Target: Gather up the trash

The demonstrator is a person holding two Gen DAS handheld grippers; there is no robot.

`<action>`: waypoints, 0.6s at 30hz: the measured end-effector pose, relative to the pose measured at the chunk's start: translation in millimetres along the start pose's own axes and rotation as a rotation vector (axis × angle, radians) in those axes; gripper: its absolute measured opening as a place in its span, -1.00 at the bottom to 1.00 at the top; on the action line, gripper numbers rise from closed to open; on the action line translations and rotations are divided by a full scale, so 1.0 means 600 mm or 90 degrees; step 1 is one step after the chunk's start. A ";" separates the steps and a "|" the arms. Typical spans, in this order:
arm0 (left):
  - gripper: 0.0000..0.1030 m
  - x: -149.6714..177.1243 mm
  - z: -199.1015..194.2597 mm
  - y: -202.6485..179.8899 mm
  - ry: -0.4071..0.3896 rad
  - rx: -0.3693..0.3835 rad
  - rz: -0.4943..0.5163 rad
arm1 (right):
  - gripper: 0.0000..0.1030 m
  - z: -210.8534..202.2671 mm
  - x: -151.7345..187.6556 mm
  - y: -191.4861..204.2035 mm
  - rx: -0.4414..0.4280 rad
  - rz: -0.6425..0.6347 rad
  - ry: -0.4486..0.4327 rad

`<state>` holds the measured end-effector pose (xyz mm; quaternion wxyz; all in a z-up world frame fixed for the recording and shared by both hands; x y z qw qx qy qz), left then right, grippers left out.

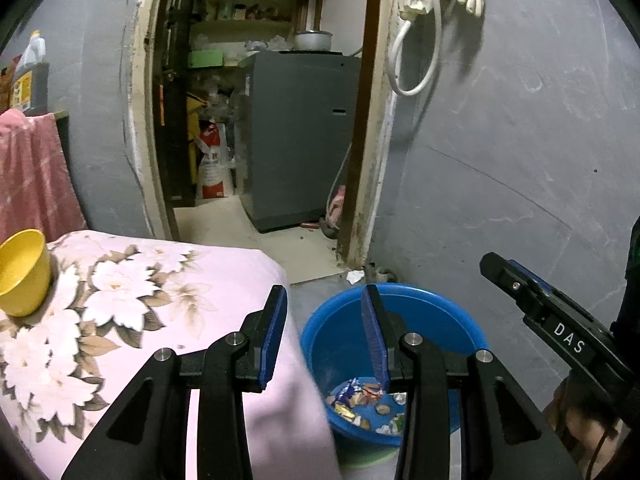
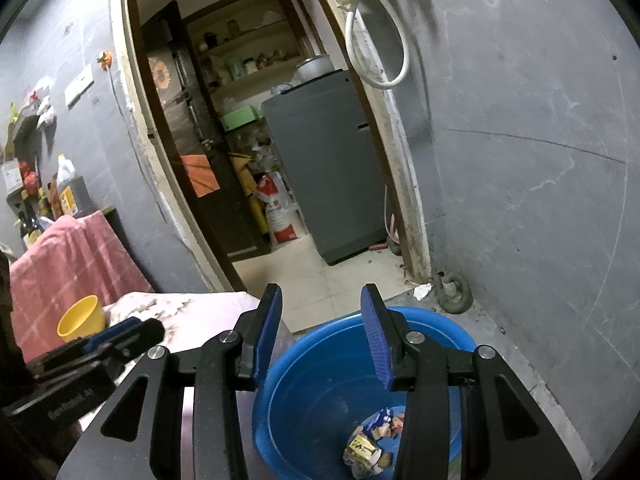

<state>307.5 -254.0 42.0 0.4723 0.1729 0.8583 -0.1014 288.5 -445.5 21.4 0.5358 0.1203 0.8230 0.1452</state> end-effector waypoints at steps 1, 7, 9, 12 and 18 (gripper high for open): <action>-0.28 0.001 -0.006 0.005 -0.002 -0.003 -0.001 | -0.23 -0.002 0.001 0.003 -0.002 -0.002 -0.001; -0.14 0.008 -0.045 0.038 -0.020 -0.017 -0.020 | -0.07 -0.022 0.002 0.031 -0.010 -0.012 -0.016; -0.02 0.010 -0.059 0.045 -0.024 -0.024 -0.022 | 0.00 -0.028 0.004 0.041 -0.012 -0.015 -0.018; 0.23 0.021 -0.085 0.060 -0.039 -0.038 -0.021 | 0.08 -0.038 0.008 0.060 -0.009 -0.024 -0.018; 0.61 0.054 -0.136 0.091 -0.059 -0.034 -0.044 | 0.48 -0.065 0.035 0.093 -0.004 -0.047 -0.021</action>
Point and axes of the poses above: each gripper's, at about its wrist camera, not at the fingertips, and z roughly the way its jaws point, y to its left, x to its underside, the point moved 2 cm from there along z, roughly the way its jaws point, and after that the axes turned 4 degrees about z, right-handed, at the moved point
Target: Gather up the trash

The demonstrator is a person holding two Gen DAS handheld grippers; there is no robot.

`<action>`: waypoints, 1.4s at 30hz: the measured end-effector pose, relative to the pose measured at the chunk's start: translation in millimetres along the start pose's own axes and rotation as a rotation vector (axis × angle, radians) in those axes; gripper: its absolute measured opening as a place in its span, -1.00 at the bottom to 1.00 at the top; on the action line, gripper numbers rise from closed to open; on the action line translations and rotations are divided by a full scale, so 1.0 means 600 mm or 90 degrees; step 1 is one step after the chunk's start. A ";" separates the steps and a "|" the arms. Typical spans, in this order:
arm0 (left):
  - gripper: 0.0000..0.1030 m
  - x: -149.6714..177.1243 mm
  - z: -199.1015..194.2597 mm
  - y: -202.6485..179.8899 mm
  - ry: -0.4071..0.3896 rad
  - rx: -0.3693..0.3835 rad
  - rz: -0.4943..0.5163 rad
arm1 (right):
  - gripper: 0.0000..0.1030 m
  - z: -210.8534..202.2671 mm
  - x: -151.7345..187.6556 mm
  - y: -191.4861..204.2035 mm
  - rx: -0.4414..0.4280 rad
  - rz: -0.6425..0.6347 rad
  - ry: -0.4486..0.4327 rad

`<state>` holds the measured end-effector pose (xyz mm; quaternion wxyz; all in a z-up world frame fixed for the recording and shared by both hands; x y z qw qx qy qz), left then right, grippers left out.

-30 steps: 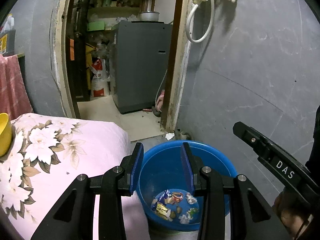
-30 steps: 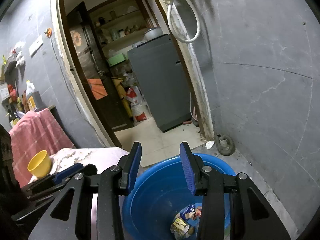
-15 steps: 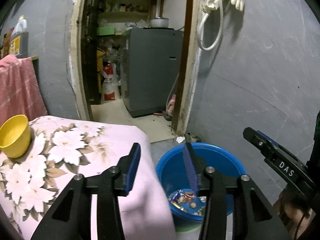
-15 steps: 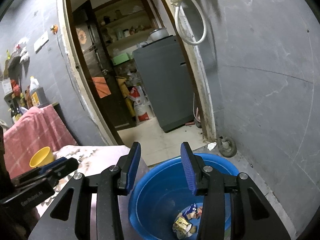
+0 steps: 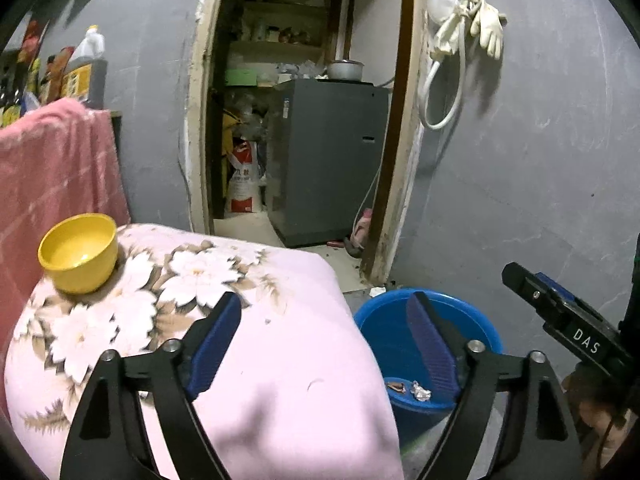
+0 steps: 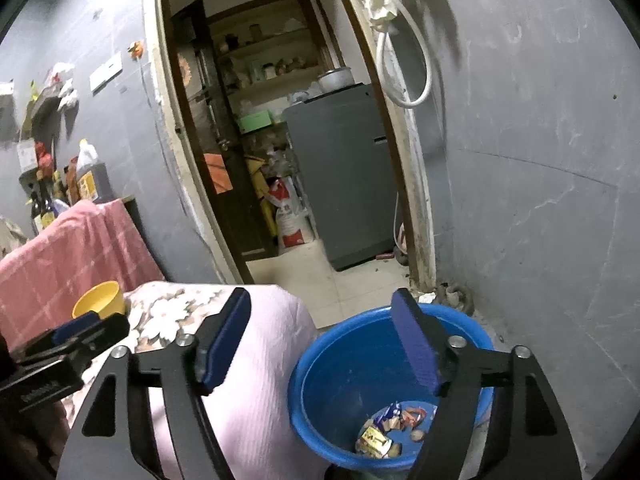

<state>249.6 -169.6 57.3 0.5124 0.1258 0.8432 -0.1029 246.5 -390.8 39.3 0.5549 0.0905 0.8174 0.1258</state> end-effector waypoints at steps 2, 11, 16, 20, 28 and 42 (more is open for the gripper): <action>0.70 0.014 -0.021 0.013 -0.009 -0.004 -0.010 | 0.58 -0.013 0.009 0.012 -0.006 -0.007 -0.007; 0.86 0.060 -0.122 0.060 -0.052 -0.061 -0.051 | 0.99 -0.090 0.054 0.067 -0.039 -0.033 -0.061; 0.89 0.087 -0.176 0.076 -0.079 -0.098 -0.052 | 1.00 -0.134 0.079 0.096 -0.060 -0.043 -0.089; 0.95 0.112 -0.218 0.084 -0.104 -0.132 -0.051 | 1.00 -0.163 0.097 0.114 -0.075 -0.048 -0.107; 0.96 0.157 -0.281 0.105 -0.144 -0.183 -0.042 | 1.00 -0.216 0.140 0.151 -0.084 -0.088 -0.140; 0.96 0.226 -0.329 0.117 -0.140 -0.201 -0.046 | 1.00 -0.264 0.200 0.185 -0.086 -0.126 -0.152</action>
Point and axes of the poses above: each gripper's, at about its wrist camera, not at the fingertips, and z roughly the way its jaws point, y to its left, x to its underside, the point moved 2 cm from there along z, roughly the way its jaws point, and after that the axes turned 4 degrees about z, right-handed, at the moved point
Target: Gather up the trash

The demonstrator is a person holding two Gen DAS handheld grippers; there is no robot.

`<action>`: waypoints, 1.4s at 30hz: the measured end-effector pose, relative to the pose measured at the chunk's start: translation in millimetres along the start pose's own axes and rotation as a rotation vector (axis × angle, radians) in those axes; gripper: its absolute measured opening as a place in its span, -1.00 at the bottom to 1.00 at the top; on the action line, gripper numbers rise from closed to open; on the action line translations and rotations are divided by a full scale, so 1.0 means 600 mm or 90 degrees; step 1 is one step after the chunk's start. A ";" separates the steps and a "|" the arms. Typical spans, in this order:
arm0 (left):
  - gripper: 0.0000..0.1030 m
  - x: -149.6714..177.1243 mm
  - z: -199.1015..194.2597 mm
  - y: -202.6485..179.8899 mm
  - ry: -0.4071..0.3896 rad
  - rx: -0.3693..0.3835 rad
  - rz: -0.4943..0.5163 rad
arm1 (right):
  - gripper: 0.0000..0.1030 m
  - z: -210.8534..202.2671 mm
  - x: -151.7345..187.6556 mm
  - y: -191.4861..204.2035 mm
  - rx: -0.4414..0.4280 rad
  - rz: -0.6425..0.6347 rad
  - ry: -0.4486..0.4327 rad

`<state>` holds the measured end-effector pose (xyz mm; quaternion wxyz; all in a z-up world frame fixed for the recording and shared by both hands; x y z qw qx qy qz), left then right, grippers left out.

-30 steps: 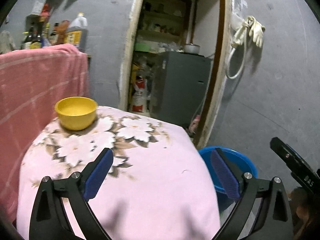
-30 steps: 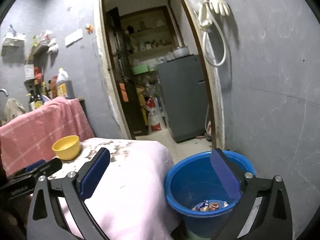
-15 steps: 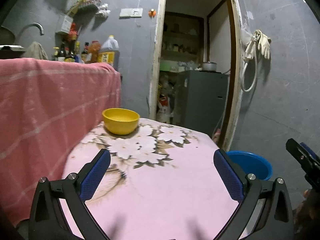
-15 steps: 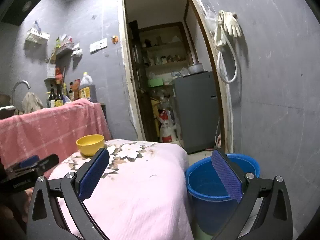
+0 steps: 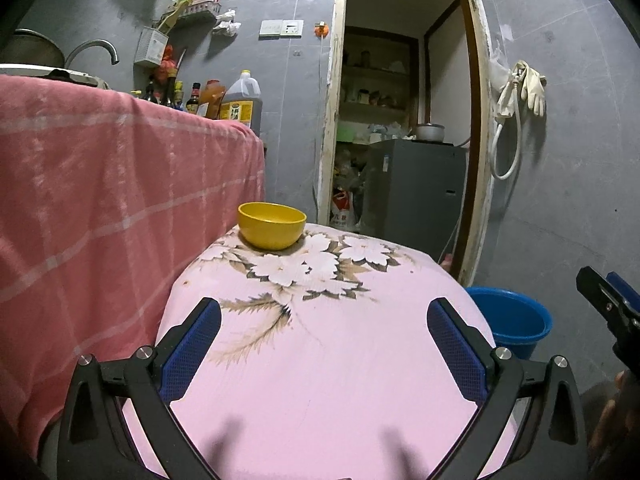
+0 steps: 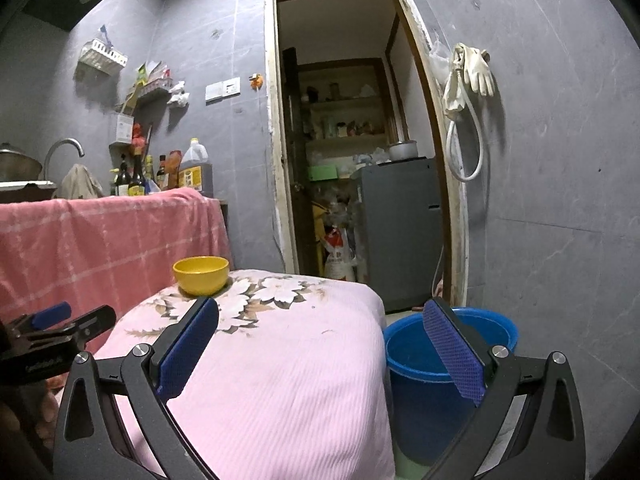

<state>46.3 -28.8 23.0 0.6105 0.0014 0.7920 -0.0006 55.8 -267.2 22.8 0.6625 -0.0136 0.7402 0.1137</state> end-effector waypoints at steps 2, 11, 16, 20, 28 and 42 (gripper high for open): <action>0.96 0.007 -0.006 0.002 -0.002 -0.004 -0.001 | 1.00 -0.005 0.004 0.002 -0.002 -0.001 0.001; 0.96 0.043 -0.024 0.009 -0.012 -0.027 -0.009 | 1.00 -0.010 0.034 0.022 0.000 -0.014 0.010; 0.96 0.058 -0.022 0.016 -0.014 -0.040 -0.009 | 1.00 -0.003 0.061 0.023 0.001 -0.009 0.029; 0.96 0.071 -0.019 0.021 -0.013 -0.046 -0.010 | 1.00 0.001 0.072 0.018 0.002 -0.003 0.026; 0.96 0.087 -0.016 0.024 -0.007 -0.050 -0.009 | 1.00 0.015 0.085 0.020 0.004 -0.009 0.050; 0.96 0.093 -0.005 0.040 0.014 -0.043 -0.025 | 1.00 0.023 0.093 0.016 0.002 -0.008 0.072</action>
Point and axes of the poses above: each gripper's, at about its wrist camera, not at the fingertips, and z roughly the way its jaws point, y to its left, x to its underside, the point moved 2 cm from there along z, roughly the way its jaws point, and after that the axes turned 4 degrees about z, right-handed, at the moved point
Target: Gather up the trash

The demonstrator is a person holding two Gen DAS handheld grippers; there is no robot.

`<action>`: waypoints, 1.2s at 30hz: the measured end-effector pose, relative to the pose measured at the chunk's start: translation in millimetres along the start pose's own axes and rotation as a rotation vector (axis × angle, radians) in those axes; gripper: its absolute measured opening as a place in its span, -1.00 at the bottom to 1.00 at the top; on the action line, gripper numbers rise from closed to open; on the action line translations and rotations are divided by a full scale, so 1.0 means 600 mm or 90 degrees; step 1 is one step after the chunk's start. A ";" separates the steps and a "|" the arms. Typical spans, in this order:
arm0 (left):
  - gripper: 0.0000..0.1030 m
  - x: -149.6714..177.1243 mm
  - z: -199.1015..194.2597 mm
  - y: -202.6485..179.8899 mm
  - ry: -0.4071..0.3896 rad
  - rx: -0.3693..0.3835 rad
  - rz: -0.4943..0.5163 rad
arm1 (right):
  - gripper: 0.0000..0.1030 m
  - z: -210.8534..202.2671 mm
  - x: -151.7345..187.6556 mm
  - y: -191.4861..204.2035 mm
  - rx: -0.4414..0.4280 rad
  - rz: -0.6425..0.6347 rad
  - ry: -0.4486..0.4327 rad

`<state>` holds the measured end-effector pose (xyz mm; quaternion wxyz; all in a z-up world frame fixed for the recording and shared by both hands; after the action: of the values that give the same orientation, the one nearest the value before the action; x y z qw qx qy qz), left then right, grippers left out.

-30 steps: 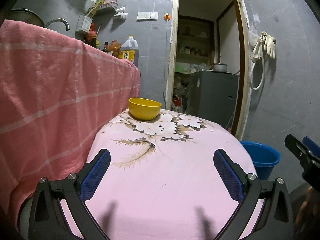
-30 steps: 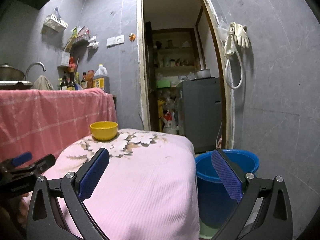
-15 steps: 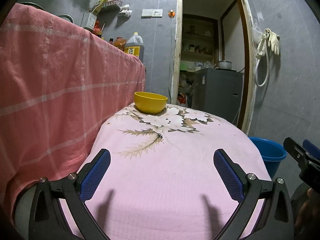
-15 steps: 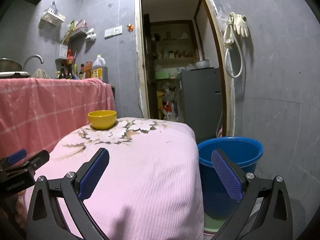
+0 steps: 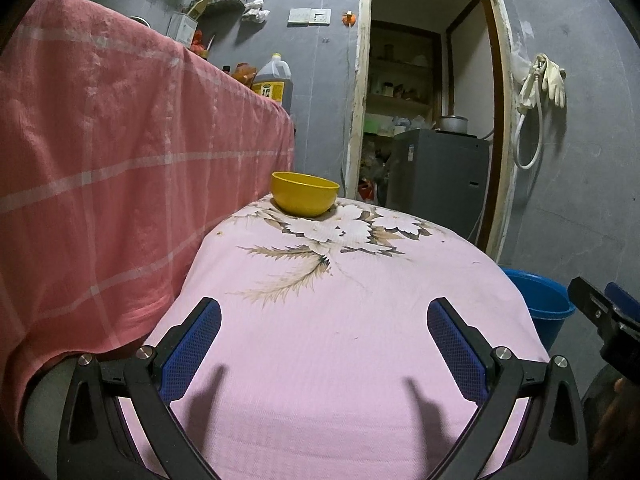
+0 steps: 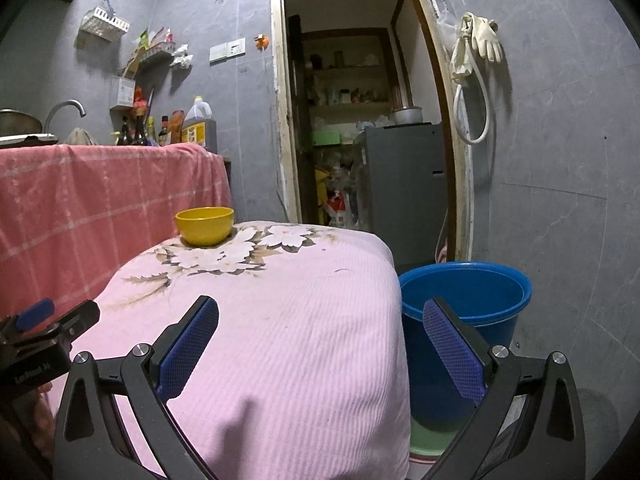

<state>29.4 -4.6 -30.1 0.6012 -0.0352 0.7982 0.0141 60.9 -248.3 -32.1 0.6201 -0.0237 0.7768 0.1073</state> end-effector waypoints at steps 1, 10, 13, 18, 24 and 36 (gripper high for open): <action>0.96 0.000 0.000 0.000 0.000 0.000 0.000 | 1.00 0.000 0.000 0.000 0.000 -0.001 0.000; 0.96 0.000 -0.002 -0.006 -0.001 0.001 0.008 | 1.00 0.000 0.001 0.002 -0.002 -0.003 0.001; 0.96 0.000 -0.004 -0.008 -0.002 0.002 0.010 | 1.00 0.001 0.000 0.003 -0.001 -0.004 0.000; 0.96 0.001 -0.004 -0.007 -0.002 0.002 0.009 | 1.00 0.001 0.001 0.004 -0.002 -0.006 0.000; 0.96 0.000 -0.004 -0.005 -0.003 0.002 0.010 | 1.00 0.001 0.001 0.005 -0.002 -0.005 0.000; 0.96 0.000 -0.004 -0.006 -0.004 0.002 0.010 | 1.00 0.002 0.001 0.006 -0.002 -0.006 0.000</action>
<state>27.4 -8.5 -29.2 0.6035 -0.0276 0.7967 0.0178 61.0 -244.7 -32.4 0.6204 -0.0279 0.7767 0.1056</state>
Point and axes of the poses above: each gripper's, at about its wrist camera, not at the fingertips, and z roughly the way its jaws point, y to its left, x to its underside, the point moved 2 cm from there along z, roughly the way its jaws point, and after that the axes turned 4 degrees about z, right-handed, at the moved point
